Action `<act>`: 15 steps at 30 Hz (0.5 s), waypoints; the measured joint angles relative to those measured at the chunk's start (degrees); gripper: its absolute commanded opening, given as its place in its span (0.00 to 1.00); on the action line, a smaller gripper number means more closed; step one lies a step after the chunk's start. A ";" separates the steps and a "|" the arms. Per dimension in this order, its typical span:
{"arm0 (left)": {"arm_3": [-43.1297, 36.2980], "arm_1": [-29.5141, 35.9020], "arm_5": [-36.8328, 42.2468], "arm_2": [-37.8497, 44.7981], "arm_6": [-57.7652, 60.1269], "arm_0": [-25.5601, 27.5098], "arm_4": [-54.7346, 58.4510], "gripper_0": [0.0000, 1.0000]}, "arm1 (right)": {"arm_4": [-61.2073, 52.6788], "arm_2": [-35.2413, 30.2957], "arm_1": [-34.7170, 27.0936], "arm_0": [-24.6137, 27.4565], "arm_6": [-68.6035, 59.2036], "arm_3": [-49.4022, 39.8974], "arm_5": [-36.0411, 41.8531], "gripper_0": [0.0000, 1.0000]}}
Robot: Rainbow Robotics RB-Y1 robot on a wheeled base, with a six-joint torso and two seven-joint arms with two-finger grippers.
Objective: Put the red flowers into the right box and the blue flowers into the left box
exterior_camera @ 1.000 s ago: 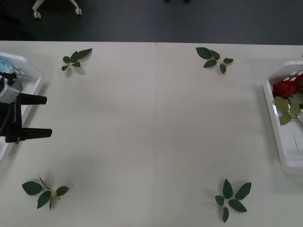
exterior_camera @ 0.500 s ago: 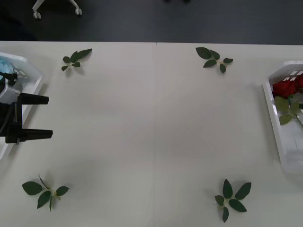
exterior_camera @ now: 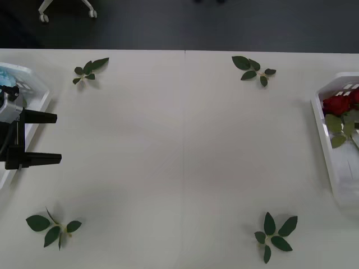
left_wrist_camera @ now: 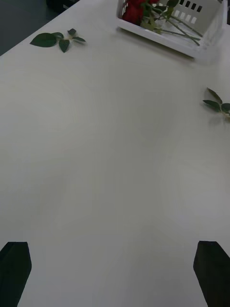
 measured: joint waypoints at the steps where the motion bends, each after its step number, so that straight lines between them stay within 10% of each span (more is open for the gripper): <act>1: 0.00 0.00 0.00 0.00 0.00 0.00 0.00 1.00 | 0.00 0.26 0.00 0.00 0.00 0.00 -0.40 0.00; 3: 0.00 0.00 0.00 0.00 0.00 0.00 0.00 1.00 | 0.00 0.80 0.05 0.00 0.00 0.00 -1.27 0.06; 5: 0.00 0.00 0.00 0.00 0.00 0.00 0.00 1.00 | 0.00 1.19 0.17 0.00 0.00 0.00 -2.14 0.60; 8: 0.00 0.00 0.00 0.00 0.00 0.00 0.00 1.00 | 0.00 1.56 0.19 0.00 0.00 0.00 -2.39 0.98; 15: 0.00 0.00 0.00 0.00 0.00 0.00 0.00 1.00 | -0.34 1.61 0.19 -0.02 0.00 0.00 -2.39 1.00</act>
